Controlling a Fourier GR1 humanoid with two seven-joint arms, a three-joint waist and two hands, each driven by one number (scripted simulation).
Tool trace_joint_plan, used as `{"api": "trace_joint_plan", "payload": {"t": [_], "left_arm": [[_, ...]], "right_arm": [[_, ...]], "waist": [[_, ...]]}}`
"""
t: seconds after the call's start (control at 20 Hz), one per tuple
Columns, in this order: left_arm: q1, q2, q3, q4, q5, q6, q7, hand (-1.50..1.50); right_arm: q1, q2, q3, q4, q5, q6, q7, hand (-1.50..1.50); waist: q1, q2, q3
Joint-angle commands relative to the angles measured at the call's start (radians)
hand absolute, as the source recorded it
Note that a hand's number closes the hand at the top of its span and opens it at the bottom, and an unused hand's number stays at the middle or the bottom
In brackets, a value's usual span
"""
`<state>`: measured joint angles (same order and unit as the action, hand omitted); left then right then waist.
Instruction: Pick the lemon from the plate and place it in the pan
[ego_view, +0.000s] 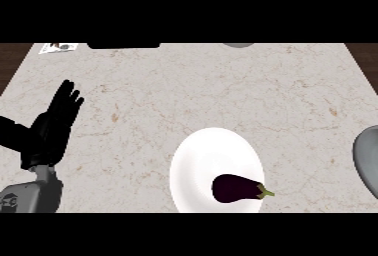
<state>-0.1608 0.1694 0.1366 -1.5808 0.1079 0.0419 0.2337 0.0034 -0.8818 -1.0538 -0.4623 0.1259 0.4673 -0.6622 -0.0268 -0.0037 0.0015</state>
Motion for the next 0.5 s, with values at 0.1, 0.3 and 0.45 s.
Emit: {"api": "trace_joint_plan", "payload": {"t": [0.1,0.3,0.45], "left_arm": [[0.045,-0.01,-0.019,-0.075,-0.002,0.006,0.046,0.0],[0.054,-0.011,-0.02,-0.07,0.0,-0.011,0.009,0.0],[0.044,-0.016,-0.019,-0.041,-0.017,0.002,-0.011,0.0]], "right_arm": [[0.189,-0.035,-0.043,0.033,-0.074,0.211,-0.15,-1.5],[0.223,-0.044,-0.041,0.054,-0.094,0.192,-0.192,-1.5],[0.273,-0.039,-0.029,0.017,-0.11,0.217,-0.198,-1.5]], "waist": [[0.011,0.0,0.0],[0.015,0.0,0.001],[0.012,0.0,0.0]]}}
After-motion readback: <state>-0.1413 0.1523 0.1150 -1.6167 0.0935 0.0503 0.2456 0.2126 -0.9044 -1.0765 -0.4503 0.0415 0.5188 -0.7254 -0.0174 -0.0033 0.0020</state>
